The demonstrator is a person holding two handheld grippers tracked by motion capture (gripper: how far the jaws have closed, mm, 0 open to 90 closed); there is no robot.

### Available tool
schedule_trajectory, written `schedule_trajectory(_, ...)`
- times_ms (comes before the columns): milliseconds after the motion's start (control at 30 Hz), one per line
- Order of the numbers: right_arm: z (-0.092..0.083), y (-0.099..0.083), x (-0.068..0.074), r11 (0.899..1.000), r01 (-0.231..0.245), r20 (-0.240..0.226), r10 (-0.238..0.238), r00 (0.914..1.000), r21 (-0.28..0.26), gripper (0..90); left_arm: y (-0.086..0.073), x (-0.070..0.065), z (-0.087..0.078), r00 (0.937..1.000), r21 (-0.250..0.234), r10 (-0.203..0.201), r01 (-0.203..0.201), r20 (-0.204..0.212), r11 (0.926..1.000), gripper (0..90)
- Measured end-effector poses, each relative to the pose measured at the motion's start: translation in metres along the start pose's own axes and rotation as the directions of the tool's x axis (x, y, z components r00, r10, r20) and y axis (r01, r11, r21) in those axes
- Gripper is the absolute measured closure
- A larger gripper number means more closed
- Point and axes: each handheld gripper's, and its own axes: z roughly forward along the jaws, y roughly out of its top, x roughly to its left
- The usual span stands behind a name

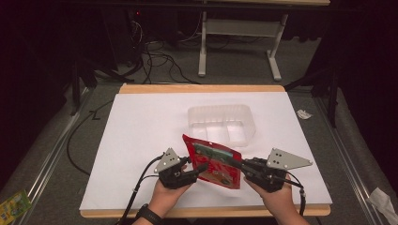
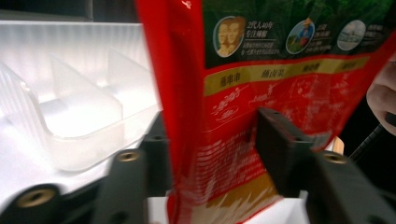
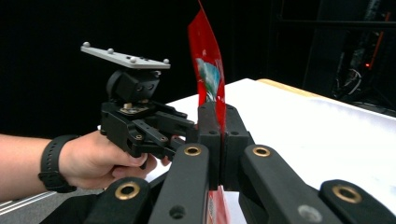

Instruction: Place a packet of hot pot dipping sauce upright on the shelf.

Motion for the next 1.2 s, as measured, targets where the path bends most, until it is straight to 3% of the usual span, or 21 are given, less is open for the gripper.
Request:
schedule_trajectory(100, -0.002, -0.002, -0.005, 1.000, -0.016, 0.015, 0.016, 0.9998, -0.010, 90.0, -0.001, -0.003, -0.001, 0.9996, -0.003, 0.029, -0.029, 0.002, 0.9996, 80.2)
schedule_trajectory(200, -0.002, -0.003, -0.007, 1.000, -0.017, 0.029, 0.017, 0.9995, -0.003, 90.0, -0.002, -0.005, -0.001, 0.9992, 0.007, 0.040, -0.040, 0.005, 0.9992, 84.5)
schedule_trajectory(300, -0.003, -0.006, -0.009, 1.000, -0.018, 0.030, 0.018, 0.9994, -0.001, 90.0, -0.004, -0.005, 0.001, 0.9983, 0.022, 0.057, -0.057, 0.009, 0.9981, 85.2)
schedule_trajectory(467, -0.005, -0.014, -0.019, 0.998, -0.061, 0.042, 0.060, 0.9973, 0.014, 87.3, -0.006, -0.007, 0.003, 0.9969, 0.037, 0.079, -0.079, -0.003, 0.9962, 85.5)
schedule_trajectory(600, -0.006, -0.019, -0.025, 0.996, -0.086, 0.052, 0.084, 0.9951, 0.028, 72.1, -0.007, -0.008, 0.004, 0.9962, 0.041, 0.087, -0.086, -0.003, 0.9954, 85.6)
schedule_trajectory(633, -0.006, -0.019, -0.025, 0.996, -0.086, 0.052, 0.084, 0.9951, 0.028, 72.1, -0.007, -0.008, 0.004, 0.9963, 0.038, 0.086, -0.086, -0.005, 0.9956, 85.6)
schedule_trajectory(667, -0.006, -0.022, -0.027, 0.995, -0.093, 0.059, 0.091, 0.9941, 0.041, 60.0, -0.007, -0.009, 0.005, 0.9961, 0.038, 0.088, -0.088, -0.006, 0.9954, 85.6)
schedule_trajectory(767, -0.006, -0.029, -0.030, 0.994, -0.093, 0.058, 0.090, 0.9943, 0.054, 50.9, -0.007, -0.009, 0.005, 0.9960, 0.040, 0.089, -0.088, -0.007, 0.9953, 85.5)
schedule_trajectory(900, -0.006, -0.035, -0.031, 0.993, -0.093, 0.053, 0.089, 0.9946, 0.079, 48.6, -0.007, -0.009, 0.005, 0.9961, 0.040, 0.088, -0.088, -0.008, 0.9953, 85.5)
schedule_trajectory(1200, 0.010, -0.058, -0.031, 0.975, -0.108, 0.037, 0.103, 0.9940, 0.192, 51.9, -0.007, -0.008, 0.004, 0.9961, 0.041, 0.088, -0.087, -0.006, 0.9953, 85.2)
